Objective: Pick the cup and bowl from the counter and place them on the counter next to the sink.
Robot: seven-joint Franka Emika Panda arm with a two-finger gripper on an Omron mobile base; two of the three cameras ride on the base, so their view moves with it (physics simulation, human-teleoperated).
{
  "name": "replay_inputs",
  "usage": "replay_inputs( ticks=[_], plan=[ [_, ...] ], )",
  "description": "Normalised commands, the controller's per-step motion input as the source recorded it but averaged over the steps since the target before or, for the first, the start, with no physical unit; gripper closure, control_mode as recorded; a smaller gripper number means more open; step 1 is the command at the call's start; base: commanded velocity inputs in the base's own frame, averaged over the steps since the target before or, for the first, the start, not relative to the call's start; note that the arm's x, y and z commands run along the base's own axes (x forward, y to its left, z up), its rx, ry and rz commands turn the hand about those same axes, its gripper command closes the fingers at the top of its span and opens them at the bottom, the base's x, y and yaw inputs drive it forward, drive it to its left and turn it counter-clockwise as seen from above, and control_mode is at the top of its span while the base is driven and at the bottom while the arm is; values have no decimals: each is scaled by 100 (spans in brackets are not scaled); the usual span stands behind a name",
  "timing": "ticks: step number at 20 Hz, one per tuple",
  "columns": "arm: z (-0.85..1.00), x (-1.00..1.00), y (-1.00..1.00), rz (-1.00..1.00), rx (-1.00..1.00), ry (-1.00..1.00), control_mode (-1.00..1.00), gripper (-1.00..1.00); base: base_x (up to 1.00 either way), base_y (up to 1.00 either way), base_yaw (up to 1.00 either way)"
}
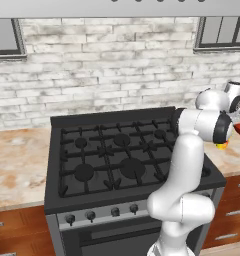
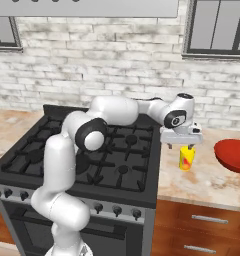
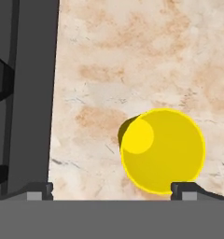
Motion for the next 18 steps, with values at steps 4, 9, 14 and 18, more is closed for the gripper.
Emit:
replay_inputs(
  ticks=[4,9,14,18],
  plan=[
    [-9,4,2,0,0,1,-100,-100,0,0,0],
    [-2,27,4,0,0,4,-100,-100,0,0,0],
    [-4,26,0,0,0,6,-100,-100,0,0,0],
    [-11,3,0,0,0,5,-100,-100,0,0,0]
  ],
)
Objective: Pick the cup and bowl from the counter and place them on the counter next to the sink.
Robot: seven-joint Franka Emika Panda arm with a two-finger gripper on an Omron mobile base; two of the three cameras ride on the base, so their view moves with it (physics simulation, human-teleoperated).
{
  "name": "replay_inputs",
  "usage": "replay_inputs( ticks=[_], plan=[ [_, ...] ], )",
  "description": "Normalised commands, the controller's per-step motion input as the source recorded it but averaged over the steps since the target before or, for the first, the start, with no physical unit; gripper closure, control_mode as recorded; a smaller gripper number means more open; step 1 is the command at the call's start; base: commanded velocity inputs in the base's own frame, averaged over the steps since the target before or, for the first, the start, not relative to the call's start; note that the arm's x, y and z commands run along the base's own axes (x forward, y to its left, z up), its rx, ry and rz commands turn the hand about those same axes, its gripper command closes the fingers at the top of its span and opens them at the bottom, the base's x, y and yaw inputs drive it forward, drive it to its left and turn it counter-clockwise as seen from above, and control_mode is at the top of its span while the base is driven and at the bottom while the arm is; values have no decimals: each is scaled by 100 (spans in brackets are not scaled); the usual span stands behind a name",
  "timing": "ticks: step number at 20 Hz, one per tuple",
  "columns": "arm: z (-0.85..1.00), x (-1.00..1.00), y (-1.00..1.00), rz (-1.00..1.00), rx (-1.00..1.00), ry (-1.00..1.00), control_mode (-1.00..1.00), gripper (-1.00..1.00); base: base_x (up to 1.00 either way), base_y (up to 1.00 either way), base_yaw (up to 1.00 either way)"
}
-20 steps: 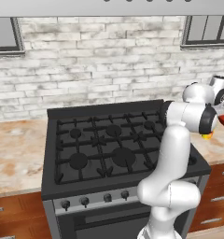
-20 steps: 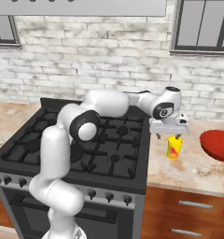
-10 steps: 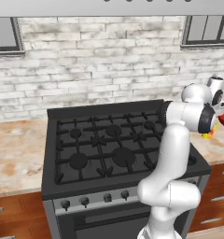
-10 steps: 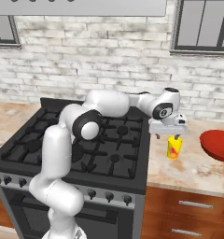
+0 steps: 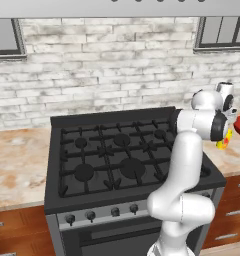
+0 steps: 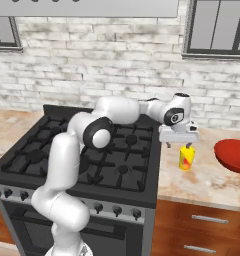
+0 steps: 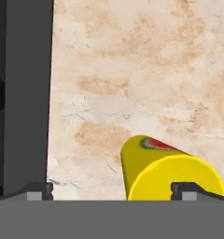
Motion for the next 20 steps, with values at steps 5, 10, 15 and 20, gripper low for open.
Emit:
replay_inputs(
  ticks=[5,10,15,20],
  plan=[
    [-15,0,0,0,0,3,-100,-100,0,0,0],
    [-15,0,-10,0,0,3,-100,-100,0,0,0],
    [-16,5,-17,0,1,2,-100,-100,0,0,0],
    [-14,2,-5,0,3,0,-100,-100,0,0,0]
  ],
)
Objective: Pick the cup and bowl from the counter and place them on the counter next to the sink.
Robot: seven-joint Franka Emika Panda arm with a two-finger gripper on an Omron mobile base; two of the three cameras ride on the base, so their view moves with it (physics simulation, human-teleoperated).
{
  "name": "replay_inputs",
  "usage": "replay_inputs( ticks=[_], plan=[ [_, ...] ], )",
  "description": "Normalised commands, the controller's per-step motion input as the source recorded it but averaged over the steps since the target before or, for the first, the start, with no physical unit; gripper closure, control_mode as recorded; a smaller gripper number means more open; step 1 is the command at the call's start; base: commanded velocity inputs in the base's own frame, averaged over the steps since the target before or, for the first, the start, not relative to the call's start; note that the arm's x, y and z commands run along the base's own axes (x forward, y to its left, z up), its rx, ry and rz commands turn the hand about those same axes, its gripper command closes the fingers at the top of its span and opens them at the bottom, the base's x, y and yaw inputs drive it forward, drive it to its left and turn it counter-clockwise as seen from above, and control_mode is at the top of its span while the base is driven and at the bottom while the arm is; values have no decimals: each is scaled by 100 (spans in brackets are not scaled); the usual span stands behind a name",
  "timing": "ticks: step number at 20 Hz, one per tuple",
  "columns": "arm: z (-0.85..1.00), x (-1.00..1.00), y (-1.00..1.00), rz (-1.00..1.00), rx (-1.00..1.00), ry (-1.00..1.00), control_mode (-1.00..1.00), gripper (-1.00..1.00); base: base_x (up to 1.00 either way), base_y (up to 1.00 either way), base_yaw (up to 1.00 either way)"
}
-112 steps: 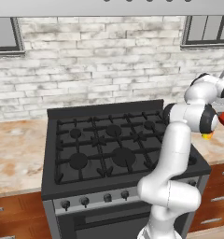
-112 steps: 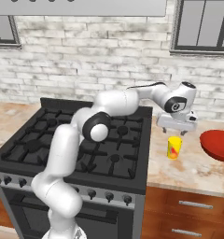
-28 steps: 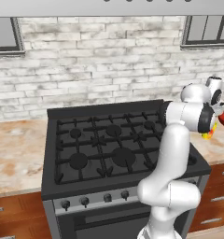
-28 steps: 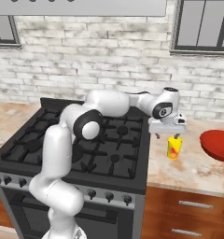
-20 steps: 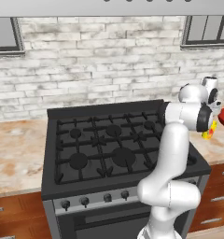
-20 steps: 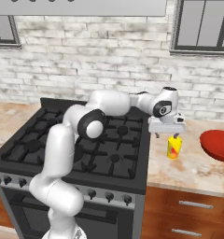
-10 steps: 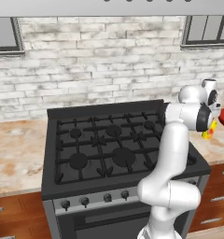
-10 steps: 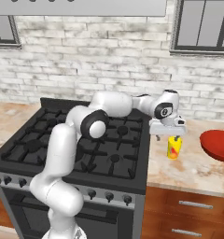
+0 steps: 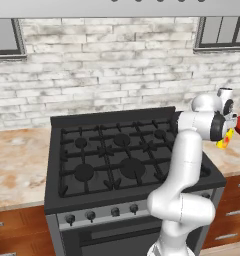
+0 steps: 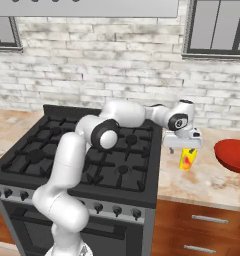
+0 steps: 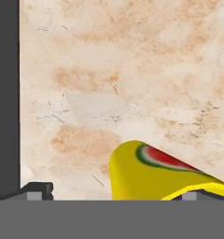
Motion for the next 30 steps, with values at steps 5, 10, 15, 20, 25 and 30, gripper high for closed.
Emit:
replay_inputs(
  ticks=[5,10,15,20,25,30],
  plan=[
    [-13,-3,0,1,3,0,-100,-100,0,0,0],
    [-1,-2,0,0,0,0,-100,100,0,0,0],
    [0,0,0,0,0,0,-100,100,0,0,0],
    [1,0,0,0,0,-2,-100,100,0,0,0],
    [28,-19,9,2,0,-17,-100,100,0,0,0],
    [64,-47,33,5,0,-16,-100,100,0,0,0]
  ],
)
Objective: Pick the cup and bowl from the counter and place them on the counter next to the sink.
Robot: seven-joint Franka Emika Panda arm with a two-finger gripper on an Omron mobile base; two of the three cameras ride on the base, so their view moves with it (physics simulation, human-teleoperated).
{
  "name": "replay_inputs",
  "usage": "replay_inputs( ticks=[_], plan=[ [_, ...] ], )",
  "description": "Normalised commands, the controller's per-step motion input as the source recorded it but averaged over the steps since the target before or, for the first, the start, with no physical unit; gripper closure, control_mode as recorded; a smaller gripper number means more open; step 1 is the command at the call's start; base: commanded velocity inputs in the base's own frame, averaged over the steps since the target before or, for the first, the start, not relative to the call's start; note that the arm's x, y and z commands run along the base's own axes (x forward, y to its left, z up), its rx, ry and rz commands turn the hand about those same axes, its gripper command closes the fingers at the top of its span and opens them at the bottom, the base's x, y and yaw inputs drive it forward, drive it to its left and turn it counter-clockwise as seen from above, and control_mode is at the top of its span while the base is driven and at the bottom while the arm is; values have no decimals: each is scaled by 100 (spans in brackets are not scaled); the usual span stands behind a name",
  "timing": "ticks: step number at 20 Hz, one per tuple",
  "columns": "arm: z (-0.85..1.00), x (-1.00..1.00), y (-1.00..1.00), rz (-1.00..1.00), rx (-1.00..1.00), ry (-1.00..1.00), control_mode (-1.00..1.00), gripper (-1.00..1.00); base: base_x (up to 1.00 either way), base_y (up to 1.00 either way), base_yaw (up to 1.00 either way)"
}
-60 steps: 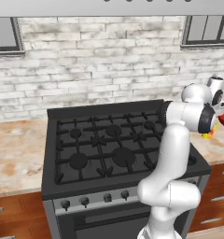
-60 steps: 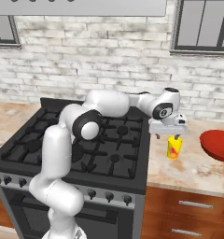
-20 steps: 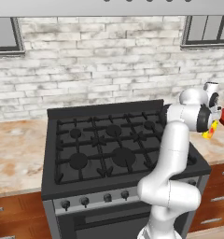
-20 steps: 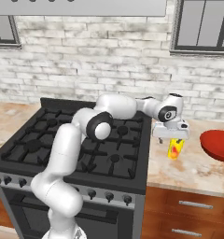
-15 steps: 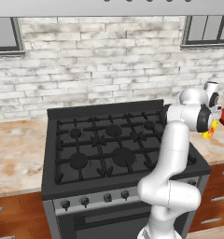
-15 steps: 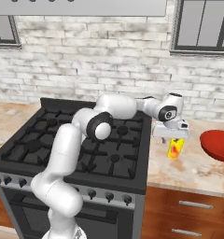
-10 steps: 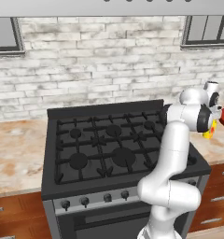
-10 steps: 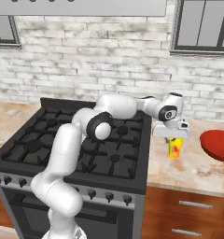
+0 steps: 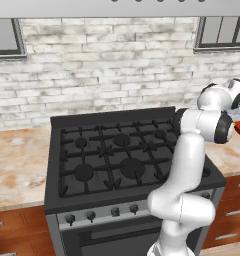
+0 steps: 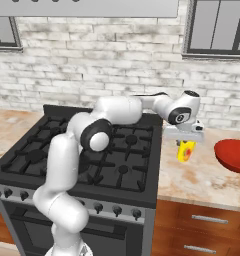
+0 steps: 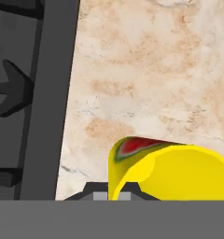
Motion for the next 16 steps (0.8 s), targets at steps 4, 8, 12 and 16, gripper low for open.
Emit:
replay_inputs(
  ticks=[4,8,12,16],
  plan=[
    [40,-45,55,5,-3,-15,-100,100,0,0,0],
    [28,-42,79,3,-6,-21,-100,100,0,0,0],
    [43,-46,92,3,-9,-15,-100,100,0,0,0],
    [60,-50,86,2,-13,-5,-100,100,0,0,0]
  ],
)
